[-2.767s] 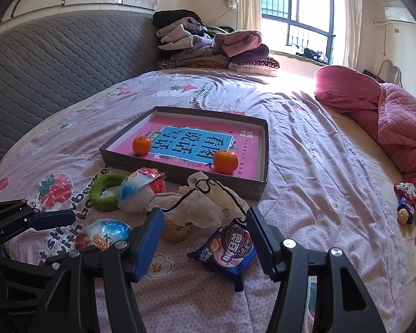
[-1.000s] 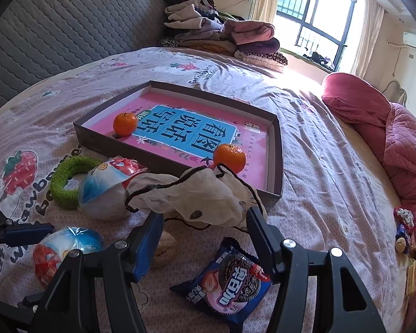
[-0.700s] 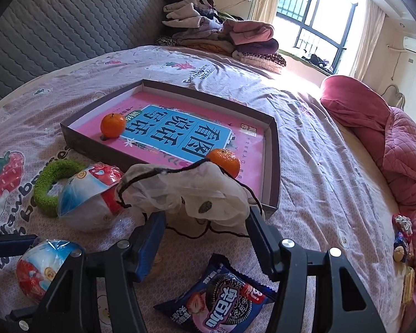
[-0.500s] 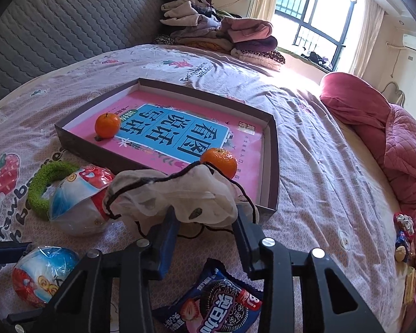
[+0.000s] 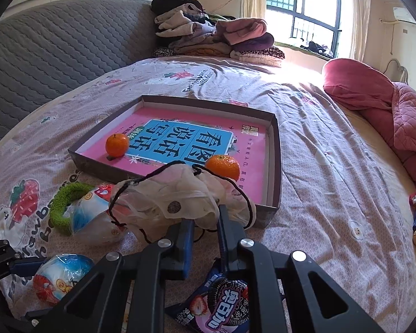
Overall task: Organize objects
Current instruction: 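Close the left tool on the clear bag while the right tool grasps the white cloth, then carry the clear bag over the box with the left tool while the right tool carries the white cloth, then release the clear bag into the box with the left tool while the right tool drops the cloth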
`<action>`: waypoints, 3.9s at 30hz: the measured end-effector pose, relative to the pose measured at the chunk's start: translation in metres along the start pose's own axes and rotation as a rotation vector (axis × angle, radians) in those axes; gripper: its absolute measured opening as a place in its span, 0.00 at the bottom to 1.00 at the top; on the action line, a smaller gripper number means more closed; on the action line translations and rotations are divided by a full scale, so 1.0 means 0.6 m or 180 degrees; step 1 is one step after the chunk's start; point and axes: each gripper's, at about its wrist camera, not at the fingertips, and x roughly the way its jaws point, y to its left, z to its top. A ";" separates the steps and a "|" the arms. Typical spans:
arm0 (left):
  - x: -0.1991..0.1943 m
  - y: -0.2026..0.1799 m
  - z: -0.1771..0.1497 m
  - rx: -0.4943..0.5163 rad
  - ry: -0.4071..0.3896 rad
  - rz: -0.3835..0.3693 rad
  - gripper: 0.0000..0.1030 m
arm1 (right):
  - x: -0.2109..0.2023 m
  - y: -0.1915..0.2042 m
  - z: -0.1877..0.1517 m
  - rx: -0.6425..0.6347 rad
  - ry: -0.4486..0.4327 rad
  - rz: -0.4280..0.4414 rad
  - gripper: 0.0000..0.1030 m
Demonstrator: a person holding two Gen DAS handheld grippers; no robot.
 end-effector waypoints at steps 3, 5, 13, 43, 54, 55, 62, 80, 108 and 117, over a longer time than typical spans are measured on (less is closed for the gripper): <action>-0.009 0.000 0.002 0.0020 -0.0065 0.0048 0.51 | -0.007 -0.002 0.001 0.0028 -0.0037 0.0050 0.14; -0.015 0.002 0.004 0.0011 -0.0099 0.0048 0.51 | -0.012 -0.003 0.002 0.0059 -0.0055 0.0082 0.14; -0.033 0.004 0.009 0.0008 -0.0180 0.0047 0.51 | -0.032 -0.014 0.007 0.0210 -0.0160 0.0192 0.11; -0.095 0.035 0.134 0.0153 -0.0697 0.0201 0.51 | -0.114 -0.022 0.070 0.0300 -0.0675 0.0167 0.11; -0.092 0.039 0.177 0.0212 -0.0800 0.0251 0.51 | -0.103 -0.015 0.100 0.0206 -0.0729 0.0168 0.11; -0.091 0.040 0.181 0.0212 -0.0806 0.0251 0.51 | -0.101 -0.015 0.103 0.0201 -0.0731 0.0166 0.11; -0.080 0.050 0.208 0.0227 -0.0826 0.0287 0.51 | -0.082 -0.015 0.120 0.0153 -0.0721 0.0160 0.11; -0.036 0.096 0.263 0.0144 -0.0831 0.0436 0.51 | -0.042 -0.017 0.164 0.0014 -0.0767 0.0116 0.11; 0.046 0.112 0.291 0.0224 -0.0757 0.0459 0.51 | 0.035 -0.055 0.177 0.0000 -0.0610 -0.0101 0.11; 0.091 0.088 0.276 0.0398 -0.0596 0.0364 0.51 | 0.091 -0.067 0.162 0.0007 -0.0359 -0.0190 0.11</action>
